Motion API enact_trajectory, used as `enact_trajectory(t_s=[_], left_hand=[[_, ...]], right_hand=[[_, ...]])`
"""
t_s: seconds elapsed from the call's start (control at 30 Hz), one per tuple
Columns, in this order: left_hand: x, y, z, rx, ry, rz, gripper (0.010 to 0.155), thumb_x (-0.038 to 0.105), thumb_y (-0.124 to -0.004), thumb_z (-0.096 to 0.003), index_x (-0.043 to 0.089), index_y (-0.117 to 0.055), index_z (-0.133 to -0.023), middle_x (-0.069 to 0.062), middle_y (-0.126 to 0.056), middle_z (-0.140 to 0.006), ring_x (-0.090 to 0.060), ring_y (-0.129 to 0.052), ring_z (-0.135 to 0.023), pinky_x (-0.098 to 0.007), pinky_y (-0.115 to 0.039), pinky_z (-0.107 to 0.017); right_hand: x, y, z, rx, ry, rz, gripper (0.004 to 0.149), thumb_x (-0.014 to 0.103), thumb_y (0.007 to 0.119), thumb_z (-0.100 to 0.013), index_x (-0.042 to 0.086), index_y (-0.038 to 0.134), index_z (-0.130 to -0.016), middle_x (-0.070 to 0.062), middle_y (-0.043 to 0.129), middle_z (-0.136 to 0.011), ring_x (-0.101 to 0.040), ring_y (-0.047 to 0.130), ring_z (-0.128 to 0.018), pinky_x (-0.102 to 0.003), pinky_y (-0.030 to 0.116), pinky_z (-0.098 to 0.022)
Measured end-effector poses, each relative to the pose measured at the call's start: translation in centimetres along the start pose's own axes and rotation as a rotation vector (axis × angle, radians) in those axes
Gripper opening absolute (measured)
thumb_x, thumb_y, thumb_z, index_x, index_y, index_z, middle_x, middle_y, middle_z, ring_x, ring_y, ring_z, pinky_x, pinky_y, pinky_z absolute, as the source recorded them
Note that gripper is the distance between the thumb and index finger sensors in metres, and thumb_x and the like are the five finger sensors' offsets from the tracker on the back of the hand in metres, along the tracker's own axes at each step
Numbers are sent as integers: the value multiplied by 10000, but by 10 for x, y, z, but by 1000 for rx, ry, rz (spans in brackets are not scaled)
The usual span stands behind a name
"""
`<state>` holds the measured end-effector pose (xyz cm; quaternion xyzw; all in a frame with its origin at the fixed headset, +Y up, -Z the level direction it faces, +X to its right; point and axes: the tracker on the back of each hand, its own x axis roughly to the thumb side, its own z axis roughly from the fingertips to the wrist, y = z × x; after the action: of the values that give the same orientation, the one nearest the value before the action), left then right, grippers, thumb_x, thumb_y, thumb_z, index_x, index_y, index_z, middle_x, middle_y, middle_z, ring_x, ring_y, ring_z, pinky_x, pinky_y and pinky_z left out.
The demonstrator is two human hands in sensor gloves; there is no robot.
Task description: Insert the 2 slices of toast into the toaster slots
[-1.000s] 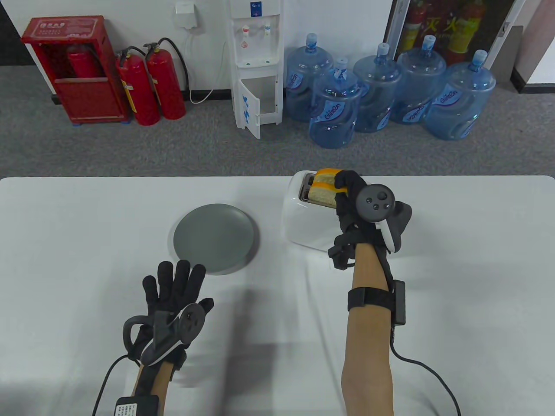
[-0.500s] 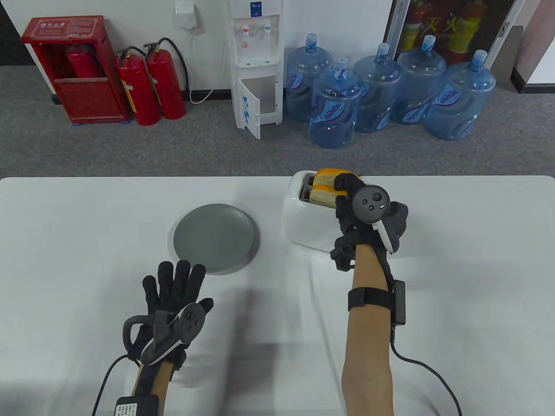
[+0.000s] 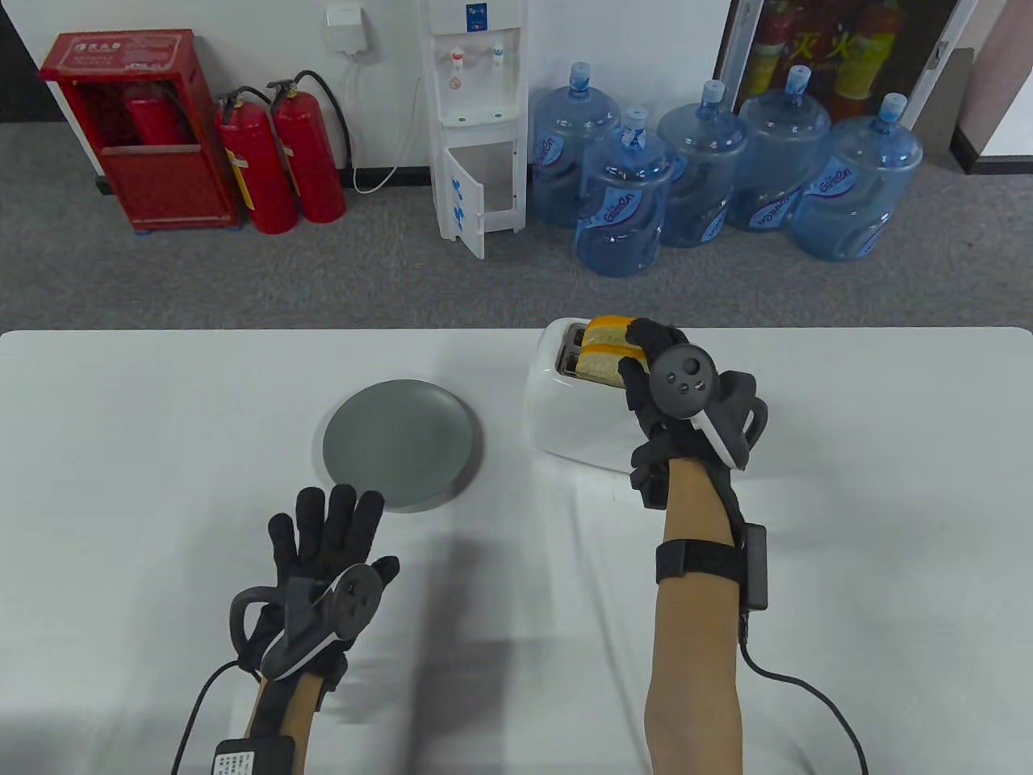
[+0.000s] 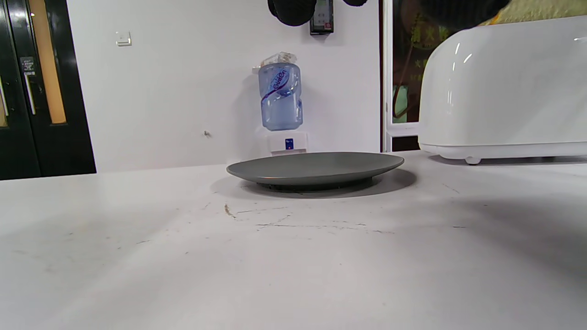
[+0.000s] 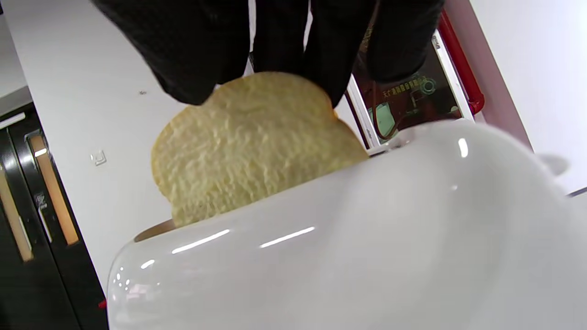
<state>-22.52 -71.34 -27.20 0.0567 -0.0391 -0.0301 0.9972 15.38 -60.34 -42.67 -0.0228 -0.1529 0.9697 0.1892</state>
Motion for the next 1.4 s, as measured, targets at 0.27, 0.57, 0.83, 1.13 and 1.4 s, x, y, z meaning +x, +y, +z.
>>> enact_trajectory(t_s=[0.27,0.57,0.83,1.13,1.4], left_hand=[[7,4,4,22,-29,22,741,627,-598,-548,396,-295,-1183,-4,-343,-1271,-367,-247,-1170,-568,-275,-820],[14,8,7,35,-61,34,740,626,-599,-547,396,-295,-1182,-5,-343,-1271,-369,-246,-1169,-568,-277,-820],[20,8,10,34,-79,49,743,626,-598,-547,393,-294,-1183,-6,-343,-1271,-369,-247,-1169,-568,-278,-821],[30,8,12,29,-108,58,746,628,-596,-548,393,-284,-1184,-3,-334,-1272,-370,-240,-1169,-567,-276,-821],[35,8,13,15,-153,82,783,677,-570,-532,391,-257,-1191,-15,-288,-1279,-400,-233,-1171,-583,-275,-821]], right_hand=[[7,-30,12,-52,-52,-31,609,541,750,-645,329,543,-1178,-27,641,-1216,-316,714,-1117,-623,601,-813],[13,-73,33,-139,-132,-44,632,586,690,-650,336,509,-1202,-45,558,-1269,-346,640,-1156,-633,577,-819],[27,-107,63,-237,-254,-135,660,606,640,-658,346,440,-1231,-64,464,-1309,-377,550,-1188,-652,523,-830],[44,-104,104,-289,-402,-126,668,611,627,-660,342,418,-1234,-74,434,-1313,-391,518,-1189,-662,499,-826],[48,-82,145,-277,-522,-66,678,613,616,-661,321,410,-1237,-100,420,-1311,-397,496,-1189,-683,488,-810]])
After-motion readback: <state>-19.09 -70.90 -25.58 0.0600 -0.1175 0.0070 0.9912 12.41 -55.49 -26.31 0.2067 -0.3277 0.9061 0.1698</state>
